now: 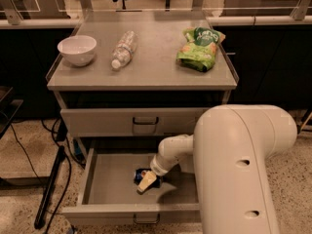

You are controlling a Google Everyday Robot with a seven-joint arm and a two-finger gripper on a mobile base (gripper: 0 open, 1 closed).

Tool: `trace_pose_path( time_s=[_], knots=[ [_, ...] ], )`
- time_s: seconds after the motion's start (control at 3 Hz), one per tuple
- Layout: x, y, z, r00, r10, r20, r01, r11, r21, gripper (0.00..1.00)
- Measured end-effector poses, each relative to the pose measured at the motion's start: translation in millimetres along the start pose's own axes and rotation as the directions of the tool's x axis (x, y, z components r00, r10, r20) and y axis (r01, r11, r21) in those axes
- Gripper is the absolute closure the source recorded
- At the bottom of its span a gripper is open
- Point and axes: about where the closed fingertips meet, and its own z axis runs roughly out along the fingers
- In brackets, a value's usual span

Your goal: Pick pepsi can from middle drawer and place on counter

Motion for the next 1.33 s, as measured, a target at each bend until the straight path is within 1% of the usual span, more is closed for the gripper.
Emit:
trace_pose_path(
  time_s=[0.33, 0.67, 1.33],
  knots=[
    [0.0, 0.0, 0.0, 1.0, 0.0, 0.0, 0.0, 1.0, 0.0, 0.19],
    [0.0, 0.0, 0.0, 1.0, 0.0, 0.0, 0.0, 1.0, 0.0, 0.5],
    [0.0, 0.1, 0.1, 1.0, 0.0, 0.0, 0.0, 1.0, 0.0, 0.97]
  ],
)
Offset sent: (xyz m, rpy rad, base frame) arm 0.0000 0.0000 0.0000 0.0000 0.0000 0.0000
